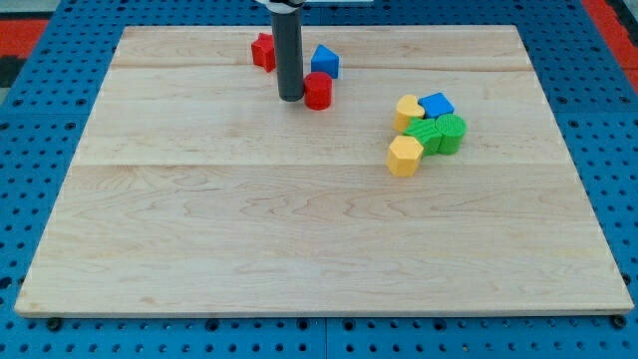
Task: Push the red circle into the left of the green star
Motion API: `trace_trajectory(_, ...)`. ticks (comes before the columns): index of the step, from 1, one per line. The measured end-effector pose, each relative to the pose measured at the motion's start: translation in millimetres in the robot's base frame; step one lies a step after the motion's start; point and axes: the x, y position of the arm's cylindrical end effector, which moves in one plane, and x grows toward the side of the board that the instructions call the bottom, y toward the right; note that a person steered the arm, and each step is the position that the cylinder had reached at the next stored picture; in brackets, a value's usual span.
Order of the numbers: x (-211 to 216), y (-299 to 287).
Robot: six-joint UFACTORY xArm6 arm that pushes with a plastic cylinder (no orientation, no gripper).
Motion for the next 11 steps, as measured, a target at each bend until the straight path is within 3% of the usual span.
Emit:
trace_trajectory(2,-15.6,-12.6)
trace_trajectory(3,-26.4,11.6)
trace_trajectory(5,-5.9,76.9)
trace_trajectory(9,49.8,88.4)
trace_trajectory(10,27.2,61.9)
trace_trajectory(11,-15.0,70.9)
